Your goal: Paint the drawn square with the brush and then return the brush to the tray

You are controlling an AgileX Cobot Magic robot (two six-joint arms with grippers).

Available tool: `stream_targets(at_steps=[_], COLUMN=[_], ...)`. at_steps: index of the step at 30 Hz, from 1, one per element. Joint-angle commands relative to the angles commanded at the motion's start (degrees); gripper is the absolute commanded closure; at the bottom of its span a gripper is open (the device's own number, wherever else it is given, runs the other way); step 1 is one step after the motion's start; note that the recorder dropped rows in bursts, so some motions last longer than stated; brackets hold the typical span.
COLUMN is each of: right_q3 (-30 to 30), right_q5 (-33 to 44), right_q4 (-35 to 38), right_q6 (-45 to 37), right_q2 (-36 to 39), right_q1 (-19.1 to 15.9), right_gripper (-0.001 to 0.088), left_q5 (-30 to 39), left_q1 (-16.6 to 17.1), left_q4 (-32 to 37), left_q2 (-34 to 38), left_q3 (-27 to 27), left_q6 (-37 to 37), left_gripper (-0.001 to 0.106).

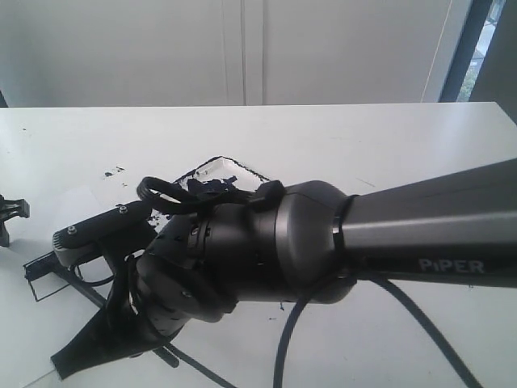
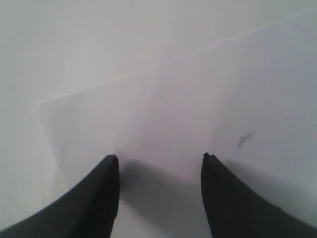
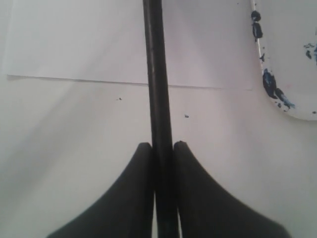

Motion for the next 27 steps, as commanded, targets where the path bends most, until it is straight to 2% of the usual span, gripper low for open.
stream_targets(at_steps=[8,16,27], right_q3=[0.0,0.0,0.0], right_q5=[0.62,-0.76,-0.36], right_q4=[-1.93,0.37,2.03], right_q6=[1.89,-1.11,-2.35], right_q2=[-0.4,-6.27,-2.97], right_q1=[0.13,1.88,4.03], right_gripper=[0.0868,0.0868,0.0868], left_q5=[-0.23,-0.34,-0.34], left_q1=[0.0,0.0,0.0], left_q4=[0.0,0.0,0.0], left_q2=[0.0,0.0,0.0], left_q3=[0.0,0.0,0.0], left_q6=[0.0,0.0,0.0], left_gripper=[0.05,0.05,0.05])
